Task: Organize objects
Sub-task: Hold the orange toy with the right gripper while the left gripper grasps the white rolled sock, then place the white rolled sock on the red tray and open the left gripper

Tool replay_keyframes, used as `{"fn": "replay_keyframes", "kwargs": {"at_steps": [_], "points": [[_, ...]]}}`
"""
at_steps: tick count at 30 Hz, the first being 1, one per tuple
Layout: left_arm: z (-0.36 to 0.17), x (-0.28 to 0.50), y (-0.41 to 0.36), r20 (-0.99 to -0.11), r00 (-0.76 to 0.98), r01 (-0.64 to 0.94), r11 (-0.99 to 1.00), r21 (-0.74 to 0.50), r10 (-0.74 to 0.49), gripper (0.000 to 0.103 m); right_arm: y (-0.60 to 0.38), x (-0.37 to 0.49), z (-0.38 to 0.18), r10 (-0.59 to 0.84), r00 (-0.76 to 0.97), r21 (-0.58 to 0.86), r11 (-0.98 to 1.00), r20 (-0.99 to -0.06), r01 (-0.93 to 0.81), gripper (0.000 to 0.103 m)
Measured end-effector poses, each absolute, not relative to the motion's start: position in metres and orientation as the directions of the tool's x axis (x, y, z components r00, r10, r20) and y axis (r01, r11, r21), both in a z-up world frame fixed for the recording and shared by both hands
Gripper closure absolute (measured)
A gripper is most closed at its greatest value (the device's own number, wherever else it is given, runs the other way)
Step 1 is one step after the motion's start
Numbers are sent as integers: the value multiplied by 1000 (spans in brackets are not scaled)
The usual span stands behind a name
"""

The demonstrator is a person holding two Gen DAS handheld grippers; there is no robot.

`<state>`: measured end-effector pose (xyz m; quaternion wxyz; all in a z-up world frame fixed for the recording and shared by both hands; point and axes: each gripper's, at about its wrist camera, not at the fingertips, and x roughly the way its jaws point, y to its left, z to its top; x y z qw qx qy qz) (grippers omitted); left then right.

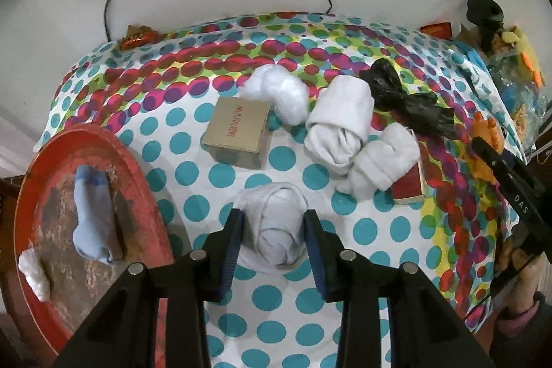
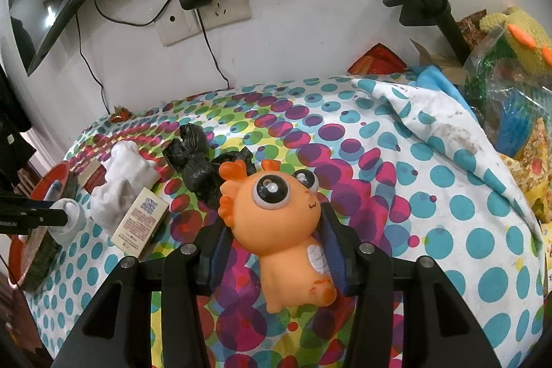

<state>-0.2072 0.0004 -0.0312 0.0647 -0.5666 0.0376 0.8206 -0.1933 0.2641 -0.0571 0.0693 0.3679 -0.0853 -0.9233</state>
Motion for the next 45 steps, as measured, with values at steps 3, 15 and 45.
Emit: {"fn": "replay_keyframes", "kwargs": {"at_steps": [3,15,45], "points": [[-27,-203,-6,-934,-351,-134,-991,-18,64,67,264,-194,-58,-190,-720,207,-976,-668,66,56],[6,-181,-53,-921,-387,-65,-997,-31,54,67,264,-193,-58,-187,-717,200,-978,-671,68,56],[-4,-115,-256,-934,-321,266,-961,72,-159,67,261,-194,-56,-158,-712,157,-985,-684,67,56]]}}
